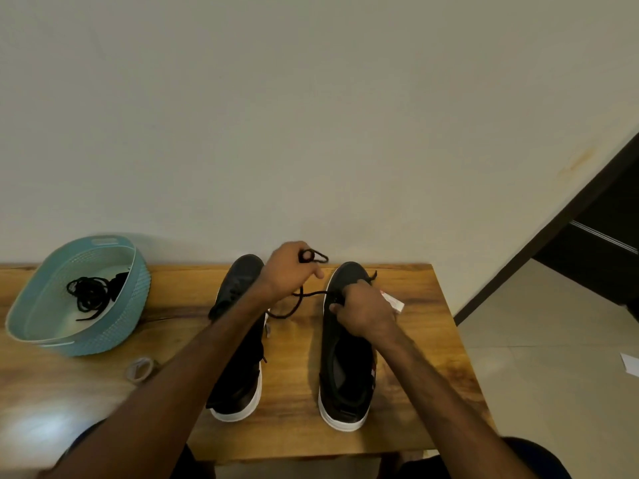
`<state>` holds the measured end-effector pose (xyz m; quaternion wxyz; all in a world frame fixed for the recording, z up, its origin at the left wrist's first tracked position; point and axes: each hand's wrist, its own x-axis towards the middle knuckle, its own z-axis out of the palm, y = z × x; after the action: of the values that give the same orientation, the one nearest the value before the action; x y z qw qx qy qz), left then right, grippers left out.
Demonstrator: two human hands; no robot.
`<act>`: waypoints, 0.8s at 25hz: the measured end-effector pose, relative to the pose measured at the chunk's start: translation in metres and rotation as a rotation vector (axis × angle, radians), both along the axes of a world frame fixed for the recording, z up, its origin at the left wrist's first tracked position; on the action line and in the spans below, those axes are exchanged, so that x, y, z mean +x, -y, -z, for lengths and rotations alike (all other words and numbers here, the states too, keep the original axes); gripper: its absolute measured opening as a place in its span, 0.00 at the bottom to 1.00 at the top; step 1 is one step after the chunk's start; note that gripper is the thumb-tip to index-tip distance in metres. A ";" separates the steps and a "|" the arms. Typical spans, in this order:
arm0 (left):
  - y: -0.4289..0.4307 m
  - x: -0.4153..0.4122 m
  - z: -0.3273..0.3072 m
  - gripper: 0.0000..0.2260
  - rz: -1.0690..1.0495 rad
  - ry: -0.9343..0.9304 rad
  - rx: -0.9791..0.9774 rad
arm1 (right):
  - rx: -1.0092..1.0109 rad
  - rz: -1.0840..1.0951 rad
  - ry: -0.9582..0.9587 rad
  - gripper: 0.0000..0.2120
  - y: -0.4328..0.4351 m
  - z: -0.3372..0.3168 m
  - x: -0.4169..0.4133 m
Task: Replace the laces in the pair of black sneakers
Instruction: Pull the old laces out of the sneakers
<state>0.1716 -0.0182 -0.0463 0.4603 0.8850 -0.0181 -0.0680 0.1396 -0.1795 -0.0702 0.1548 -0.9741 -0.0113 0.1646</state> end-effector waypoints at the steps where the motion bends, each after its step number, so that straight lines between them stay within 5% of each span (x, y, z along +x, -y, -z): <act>1: 0.003 0.001 0.009 0.05 0.048 -0.067 0.139 | 0.002 -0.015 0.000 0.17 0.002 0.000 0.001; 5: 0.012 -0.001 0.034 0.16 0.233 -0.012 0.323 | -0.013 -0.062 -0.022 0.16 0.007 0.000 0.003; 8: 0.024 -0.007 0.036 0.16 0.236 0.133 0.451 | -0.004 -0.075 -0.037 0.15 0.007 0.002 0.006; 13: 0.027 -0.008 0.028 0.14 0.253 0.096 0.577 | -0.006 -0.026 -0.043 0.08 0.007 0.001 0.007; 17: -0.009 0.003 -0.003 0.14 0.152 0.269 0.942 | 0.015 0.058 -0.066 0.06 0.009 -0.004 0.009; 20: -0.041 0.007 -0.020 0.14 -0.030 0.290 0.984 | 0.052 0.073 -0.082 0.10 0.012 -0.004 0.012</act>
<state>0.1786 0.0229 -0.0264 -0.0171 0.9973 -0.0349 0.0616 0.1512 -0.1918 -0.0664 0.1861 -0.9619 0.0261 0.1984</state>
